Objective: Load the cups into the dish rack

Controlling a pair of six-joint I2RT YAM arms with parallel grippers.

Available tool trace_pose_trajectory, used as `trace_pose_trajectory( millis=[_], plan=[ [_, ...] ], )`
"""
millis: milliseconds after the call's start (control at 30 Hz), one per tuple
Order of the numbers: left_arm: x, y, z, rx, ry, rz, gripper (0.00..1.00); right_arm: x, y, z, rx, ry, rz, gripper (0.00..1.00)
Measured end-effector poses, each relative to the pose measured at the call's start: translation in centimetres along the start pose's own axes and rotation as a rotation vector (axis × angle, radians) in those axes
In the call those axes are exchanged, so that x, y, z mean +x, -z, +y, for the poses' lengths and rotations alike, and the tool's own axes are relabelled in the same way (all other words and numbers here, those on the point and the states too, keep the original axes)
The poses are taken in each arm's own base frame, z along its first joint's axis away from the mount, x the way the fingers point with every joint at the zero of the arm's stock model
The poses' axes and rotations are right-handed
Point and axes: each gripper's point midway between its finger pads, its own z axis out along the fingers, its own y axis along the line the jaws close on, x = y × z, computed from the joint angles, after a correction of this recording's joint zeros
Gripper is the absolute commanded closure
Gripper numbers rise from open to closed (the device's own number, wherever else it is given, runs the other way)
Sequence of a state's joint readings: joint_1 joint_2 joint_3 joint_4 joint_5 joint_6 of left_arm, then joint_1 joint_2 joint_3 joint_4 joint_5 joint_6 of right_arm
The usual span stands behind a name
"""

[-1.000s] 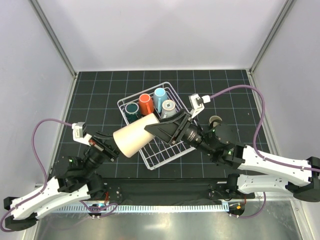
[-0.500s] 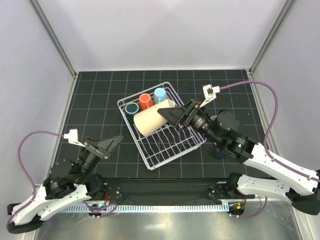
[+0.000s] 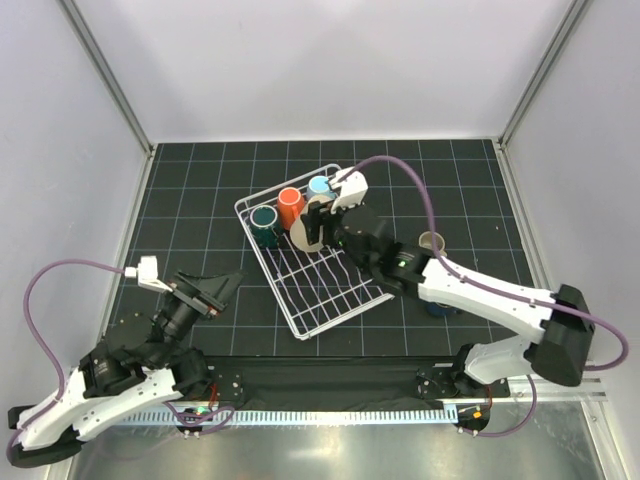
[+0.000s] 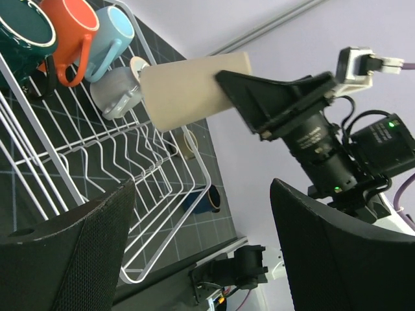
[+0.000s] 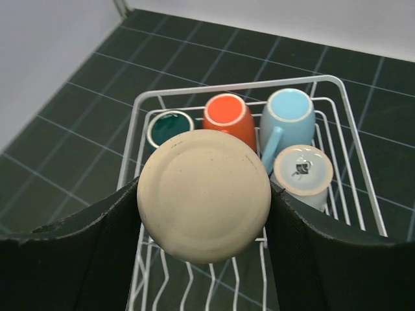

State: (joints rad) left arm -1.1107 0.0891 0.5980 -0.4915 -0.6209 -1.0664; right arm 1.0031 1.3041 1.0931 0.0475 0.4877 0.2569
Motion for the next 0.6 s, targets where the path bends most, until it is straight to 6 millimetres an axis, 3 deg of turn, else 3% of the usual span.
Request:
trace_pose_trajectory(
  millis=[167, 600],
  plan=[
    [0.3, -0.1, 0.3, -0.016, -0.013, 0.009, 0.18, 2.9, -2.1, -1.3, 0.082, 0.121, 0.045, 0.96],
    [0.4, -0.2, 0.7, -0.032, -0.024, 0.01, 0.18, 7.0, -5.6, -1.8, 0.136, 0.213, 0.082, 0.96]
  ],
)
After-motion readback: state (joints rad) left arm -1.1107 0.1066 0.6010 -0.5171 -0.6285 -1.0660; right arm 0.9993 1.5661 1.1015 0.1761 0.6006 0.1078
